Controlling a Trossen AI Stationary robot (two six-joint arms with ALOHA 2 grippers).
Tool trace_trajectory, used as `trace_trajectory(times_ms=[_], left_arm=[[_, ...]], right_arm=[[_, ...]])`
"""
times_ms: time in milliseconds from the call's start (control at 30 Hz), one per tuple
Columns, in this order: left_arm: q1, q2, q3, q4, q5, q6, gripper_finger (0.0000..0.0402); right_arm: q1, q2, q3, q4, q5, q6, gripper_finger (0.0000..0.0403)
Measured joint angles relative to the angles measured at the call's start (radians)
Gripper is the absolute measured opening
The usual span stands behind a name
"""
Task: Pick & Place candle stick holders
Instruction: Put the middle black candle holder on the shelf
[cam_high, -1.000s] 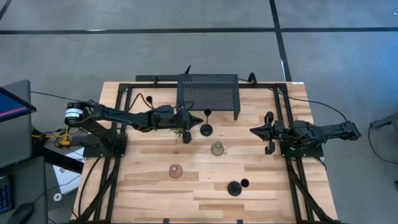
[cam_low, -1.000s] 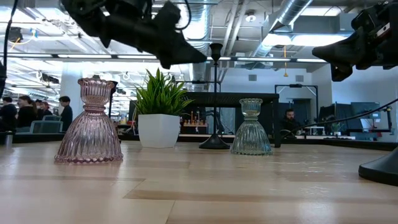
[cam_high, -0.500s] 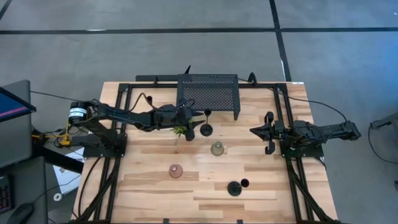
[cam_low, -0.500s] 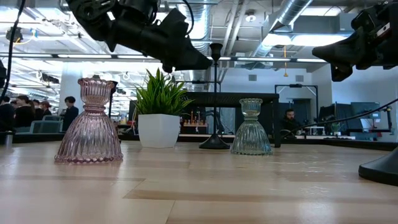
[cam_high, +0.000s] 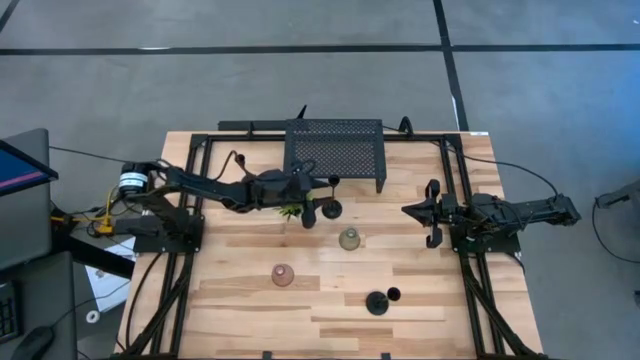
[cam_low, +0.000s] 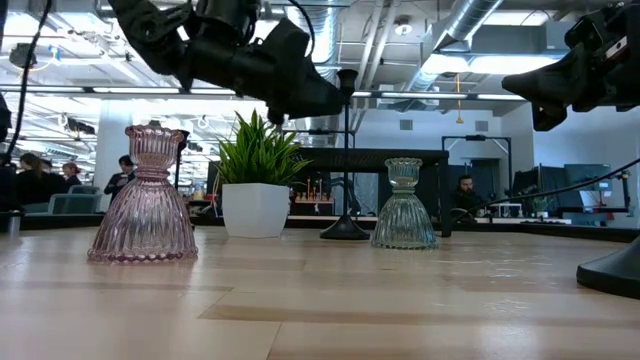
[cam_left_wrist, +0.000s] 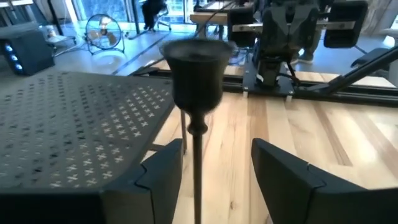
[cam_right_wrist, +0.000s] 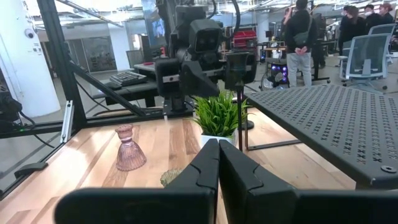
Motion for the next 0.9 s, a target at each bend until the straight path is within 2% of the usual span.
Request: trace_trajectory(times_ms=[600, 900], left_arm=[[0.006, 0.076, -0.001, 0.136, -0.023, -0.019, 0.0164], [0.011, 0.075, 0.000, 0.155, -0.025, -0.067, 0.0116]], right_arm=[[0.000, 0.000, 0.000, 0.008, 0.013, 0.000, 0.0000], [0.000, 0.000, 0.000, 0.010, 0.013, 0.000, 0.0000]])
